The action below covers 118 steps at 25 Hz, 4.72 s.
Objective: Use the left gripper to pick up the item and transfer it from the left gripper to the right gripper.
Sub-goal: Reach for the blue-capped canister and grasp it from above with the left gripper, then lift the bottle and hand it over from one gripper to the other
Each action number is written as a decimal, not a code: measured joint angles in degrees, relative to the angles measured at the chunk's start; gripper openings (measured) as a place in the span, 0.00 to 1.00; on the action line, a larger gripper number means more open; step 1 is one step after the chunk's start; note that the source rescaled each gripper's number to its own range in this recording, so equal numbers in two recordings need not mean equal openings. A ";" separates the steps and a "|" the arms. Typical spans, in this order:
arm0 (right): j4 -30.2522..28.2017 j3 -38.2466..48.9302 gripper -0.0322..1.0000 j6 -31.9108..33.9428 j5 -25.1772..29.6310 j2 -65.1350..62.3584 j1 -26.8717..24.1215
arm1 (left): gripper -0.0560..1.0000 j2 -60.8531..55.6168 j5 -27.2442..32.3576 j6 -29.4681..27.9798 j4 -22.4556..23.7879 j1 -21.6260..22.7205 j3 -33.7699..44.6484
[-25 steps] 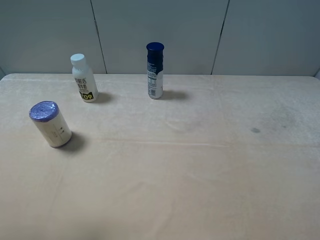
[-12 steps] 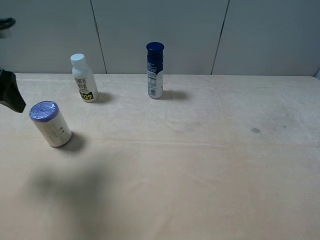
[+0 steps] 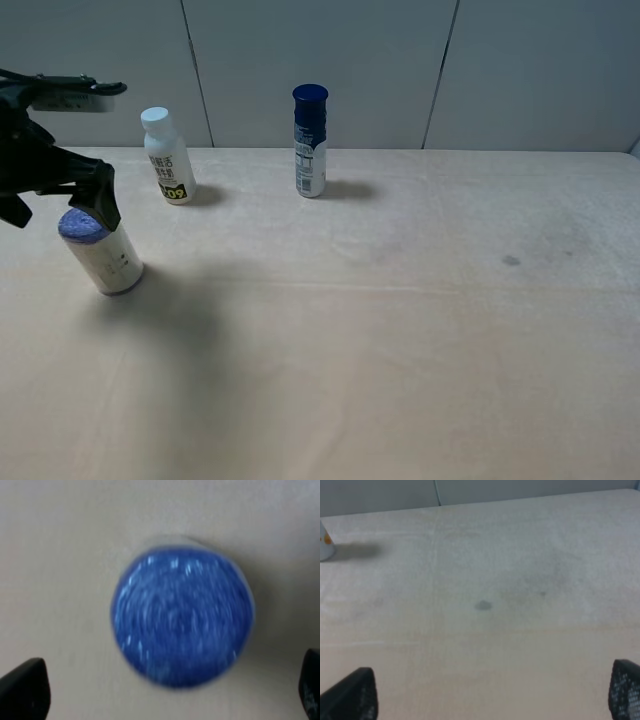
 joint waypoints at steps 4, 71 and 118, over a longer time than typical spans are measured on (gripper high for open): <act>0.00 0.00 1.00 0.00 0.00 0.00 0.00 | 1.00 5.95 -2.70 0.00 -0.17 0.00 -0.44; 3.04 -0.20 1.00 0.00 -0.08 0.35 0.00 | 0.05 17.62 2.38 30.02 -54.16 -26.48 -19.26; 17.08 -15.17 1.00 -34.10 -32.22 74.59 35.49 | 0.05 19.42 5.81 38.18 -63.84 -26.48 -19.26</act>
